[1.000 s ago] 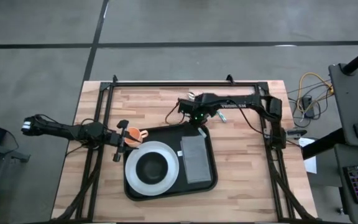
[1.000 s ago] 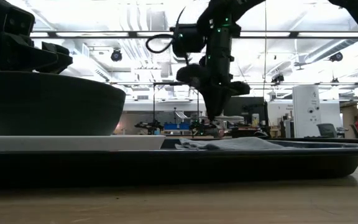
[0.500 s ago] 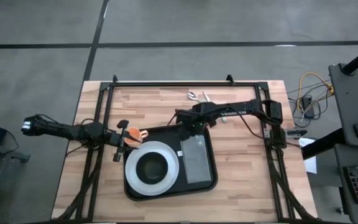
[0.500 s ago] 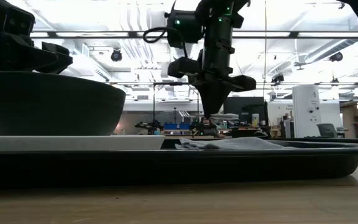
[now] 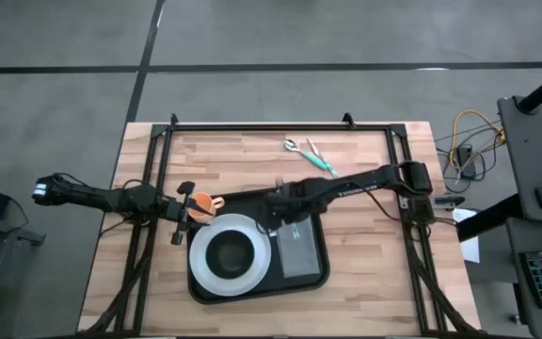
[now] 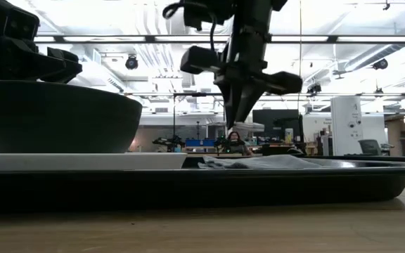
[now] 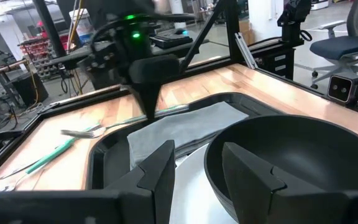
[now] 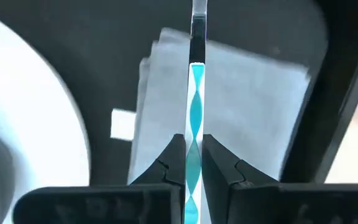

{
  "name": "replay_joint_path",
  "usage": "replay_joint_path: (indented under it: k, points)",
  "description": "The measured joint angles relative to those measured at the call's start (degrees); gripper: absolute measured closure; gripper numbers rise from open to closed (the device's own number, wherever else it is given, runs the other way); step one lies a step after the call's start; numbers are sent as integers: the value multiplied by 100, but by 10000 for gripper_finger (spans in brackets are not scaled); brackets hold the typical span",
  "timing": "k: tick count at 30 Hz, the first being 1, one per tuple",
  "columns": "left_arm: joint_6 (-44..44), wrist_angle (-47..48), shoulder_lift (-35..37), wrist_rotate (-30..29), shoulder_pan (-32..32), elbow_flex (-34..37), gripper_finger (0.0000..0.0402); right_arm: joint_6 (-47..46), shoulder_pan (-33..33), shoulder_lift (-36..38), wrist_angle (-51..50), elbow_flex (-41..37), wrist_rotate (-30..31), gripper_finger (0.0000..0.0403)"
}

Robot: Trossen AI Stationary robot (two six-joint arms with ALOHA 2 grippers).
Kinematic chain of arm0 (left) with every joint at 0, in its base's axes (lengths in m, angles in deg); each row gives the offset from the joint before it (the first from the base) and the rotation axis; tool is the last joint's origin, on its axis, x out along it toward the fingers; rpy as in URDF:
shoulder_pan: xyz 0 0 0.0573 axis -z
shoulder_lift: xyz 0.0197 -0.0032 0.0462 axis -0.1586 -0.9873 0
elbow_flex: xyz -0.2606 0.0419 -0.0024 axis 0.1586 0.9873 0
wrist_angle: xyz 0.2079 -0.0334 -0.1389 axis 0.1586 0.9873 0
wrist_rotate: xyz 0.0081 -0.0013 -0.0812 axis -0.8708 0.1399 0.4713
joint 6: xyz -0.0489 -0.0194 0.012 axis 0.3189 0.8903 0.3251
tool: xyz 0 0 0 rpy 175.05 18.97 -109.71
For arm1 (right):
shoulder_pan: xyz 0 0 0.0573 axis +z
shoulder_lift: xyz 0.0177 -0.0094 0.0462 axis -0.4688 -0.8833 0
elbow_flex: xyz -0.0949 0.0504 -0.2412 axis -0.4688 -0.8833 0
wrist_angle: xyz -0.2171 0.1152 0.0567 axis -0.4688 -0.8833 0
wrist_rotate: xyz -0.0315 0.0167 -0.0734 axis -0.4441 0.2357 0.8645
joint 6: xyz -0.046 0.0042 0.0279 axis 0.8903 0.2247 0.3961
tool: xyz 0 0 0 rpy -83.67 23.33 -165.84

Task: Set up tray
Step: Put the green patterned fork on the gray napkin

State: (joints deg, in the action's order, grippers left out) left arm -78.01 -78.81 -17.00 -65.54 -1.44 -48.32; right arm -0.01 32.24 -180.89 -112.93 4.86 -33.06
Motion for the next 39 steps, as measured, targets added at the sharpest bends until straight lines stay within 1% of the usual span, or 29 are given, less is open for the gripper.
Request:
replay_joint_path:
  k: [8, 12, 15, 19, 24, 35, 39]
  points:
    - [-1, -1, -1, 0, 0, -1, 285, -1430, 855, -36, 95, -1, 151, 385]
    - [0, -1, 0, 0, 0, -1, 285, -2017, 1156, -40, 89, -1, 192, 385]
    - [-1, 0, 0, 0, 0, -1, 285, -2287, 1312, -40, 96, -20, 283, 385]
    - [0, 0, 1, -1, 0, -1, 285, -2332, 1384, -150, 100, -26, 252, 385]
    - [0, -1, 1, 0, 0, 0, 285, -2060, 1365, -413, 272, -32, 97, 385]
    - [0, -1, 1, 0, 0, -1, 285, -1893, 1317, -427, 119, -42, 145, 385]
    - [0, 0, -1, 0, 0, 0, 285, -1895, 1294, -427, 38, -95, 253, 385]
